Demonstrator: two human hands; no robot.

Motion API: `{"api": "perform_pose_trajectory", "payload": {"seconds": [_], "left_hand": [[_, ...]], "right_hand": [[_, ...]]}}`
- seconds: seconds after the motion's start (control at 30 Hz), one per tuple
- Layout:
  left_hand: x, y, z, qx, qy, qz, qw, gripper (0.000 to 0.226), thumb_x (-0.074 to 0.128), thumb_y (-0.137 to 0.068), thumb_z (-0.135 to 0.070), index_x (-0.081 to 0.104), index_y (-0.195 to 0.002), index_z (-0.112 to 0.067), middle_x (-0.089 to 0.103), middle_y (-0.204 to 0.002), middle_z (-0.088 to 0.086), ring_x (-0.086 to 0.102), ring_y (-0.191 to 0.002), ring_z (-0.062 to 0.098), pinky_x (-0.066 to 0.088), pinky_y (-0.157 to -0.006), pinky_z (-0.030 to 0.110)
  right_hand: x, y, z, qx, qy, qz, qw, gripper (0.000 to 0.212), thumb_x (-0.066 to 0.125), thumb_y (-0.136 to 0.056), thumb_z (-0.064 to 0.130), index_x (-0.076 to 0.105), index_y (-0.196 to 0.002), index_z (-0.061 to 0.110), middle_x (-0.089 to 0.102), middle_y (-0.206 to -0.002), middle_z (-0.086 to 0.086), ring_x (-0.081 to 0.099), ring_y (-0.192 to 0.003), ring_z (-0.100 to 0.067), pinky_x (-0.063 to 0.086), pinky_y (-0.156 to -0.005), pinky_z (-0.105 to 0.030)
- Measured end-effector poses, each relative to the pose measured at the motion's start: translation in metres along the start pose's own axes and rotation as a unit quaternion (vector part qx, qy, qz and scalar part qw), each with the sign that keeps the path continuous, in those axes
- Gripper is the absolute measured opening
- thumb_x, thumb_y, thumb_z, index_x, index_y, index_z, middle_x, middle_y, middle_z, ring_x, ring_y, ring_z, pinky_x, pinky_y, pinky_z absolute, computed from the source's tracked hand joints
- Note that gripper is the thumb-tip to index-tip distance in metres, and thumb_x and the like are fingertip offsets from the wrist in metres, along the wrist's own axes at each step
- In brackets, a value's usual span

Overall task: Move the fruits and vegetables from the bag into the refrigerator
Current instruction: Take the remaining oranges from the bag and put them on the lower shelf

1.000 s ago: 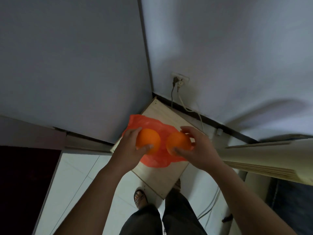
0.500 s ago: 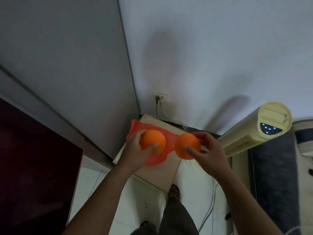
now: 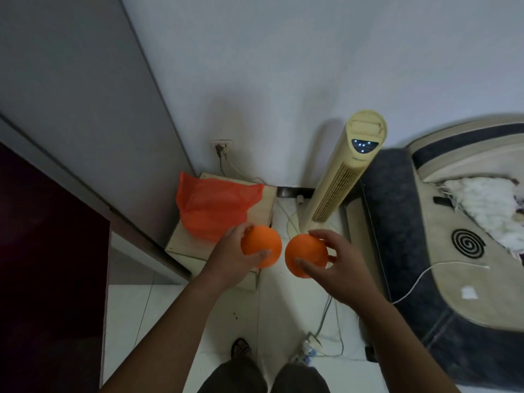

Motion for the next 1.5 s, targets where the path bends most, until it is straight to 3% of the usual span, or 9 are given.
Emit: {"api": "perform_pose_trajectory", "payload": {"seconds": [0.17,0.27,0.37,0.57,0.77,0.93,1.23,1.5], "left_hand": [[0.012,0.064,-0.001,0.009,0.021,-0.037,0.999,0.065,0.074,-0.074,-0.035,0.043,-0.131,-0.028,0.044,-0.129,-0.005,0.045,-0.117,0.016,0.045,-0.097,0.043],[0.023,0.12,0.007,-0.001,0.044,-0.074,0.996,0.065,0.075,-0.074,-0.036,0.043,-0.13,-0.03,0.042,-0.127,-0.009,0.045,-0.118,0.016,0.045,-0.097,0.043],[0.037,0.186,0.017,-0.012,0.061,-0.122,0.991,0.066,0.074,-0.074,-0.036,0.042,-0.132,-0.03,0.041,-0.127,-0.01,0.044,-0.116,0.013,0.045,-0.095,0.037],[0.051,0.317,0.045,-0.037,0.106,-0.202,0.973,0.061,0.073,-0.077,-0.028,0.042,-0.129,-0.033,0.039,-0.127,-0.011,0.043,-0.114,0.009,0.042,-0.088,0.027],[0.058,0.429,0.082,-0.071,0.108,-0.255,0.958,0.059,0.073,-0.077,-0.032,0.041,-0.126,-0.039,0.04,-0.126,-0.016,0.045,-0.11,0.003,0.042,-0.082,0.017],[0.057,0.49,0.12,-0.102,0.111,-0.256,0.955,0.062,0.074,-0.076,-0.034,0.039,-0.126,-0.041,0.041,-0.131,-0.012,0.045,-0.118,0.01,0.047,-0.092,0.028],[-0.022,0.612,0.2,-0.113,0.09,-0.327,0.934,0.062,0.075,-0.075,-0.033,0.041,-0.127,-0.037,0.041,-0.126,-0.014,0.045,-0.113,0.007,0.043,-0.084,0.019],[-0.126,0.729,0.293,-0.133,0.061,-0.364,0.92,0.066,0.075,-0.074,-0.035,0.041,-0.131,-0.035,0.039,-0.127,-0.014,0.045,-0.116,0.012,0.048,-0.095,0.037]], "right_hand": [[-0.013,0.052,-0.009,-0.021,0.013,0.013,1.0,0.059,0.074,-0.07,0.04,0.044,-0.12,0.04,0.04,-0.119,0.018,0.042,-0.109,-0.009,0.047,-0.088,-0.031],[-0.015,0.089,-0.014,-0.051,0.016,0.039,0.998,0.057,0.075,-0.07,0.04,0.043,-0.117,0.042,0.043,-0.119,0.017,0.043,-0.108,-0.008,0.045,-0.082,-0.025],[-0.01,0.128,-0.011,-0.089,0.005,0.072,0.993,0.054,0.075,-0.07,0.038,0.045,-0.116,0.041,0.045,-0.115,0.019,0.045,-0.108,-0.006,0.044,-0.079,-0.021],[0.023,0.211,0.003,-0.14,0.005,0.158,0.977,0.056,0.075,-0.072,0.035,0.049,-0.121,0.033,0.047,-0.118,0.014,0.046,-0.109,-0.008,0.048,-0.088,-0.031],[0.06,0.292,0.025,-0.17,-0.002,0.243,0.955,0.055,0.078,-0.07,0.031,0.05,-0.117,0.037,0.048,-0.107,0.023,0.051,-0.101,-0.005,0.051,-0.084,-0.03],[0.096,0.342,0.039,-0.184,0.009,0.283,0.941,0.055,0.078,-0.07,0.031,0.052,-0.118,0.034,0.052,-0.114,0.015,0.052,-0.107,-0.01,0.052,-0.087,-0.035],[0.204,0.44,0.116,-0.245,0.012,0.306,0.92,0.056,0.078,-0.069,0.034,0.052,-0.119,0.032,0.053,-0.117,0.013,0.05,-0.107,-0.009,0.048,-0.084,-0.028],[0.331,0.535,0.199,-0.274,0.003,0.33,0.903,0.057,0.076,-0.071,0.034,0.049,-0.122,0.032,0.052,-0.121,0.011,0.049,-0.108,-0.011,0.047,-0.086,-0.028]]}}
Point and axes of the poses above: each hand's wrist, its own y-axis away from the middle knuckle, its own x-axis out of the palm, z = x × y, the point moved 9 cm from there along -y, towards the middle knuckle
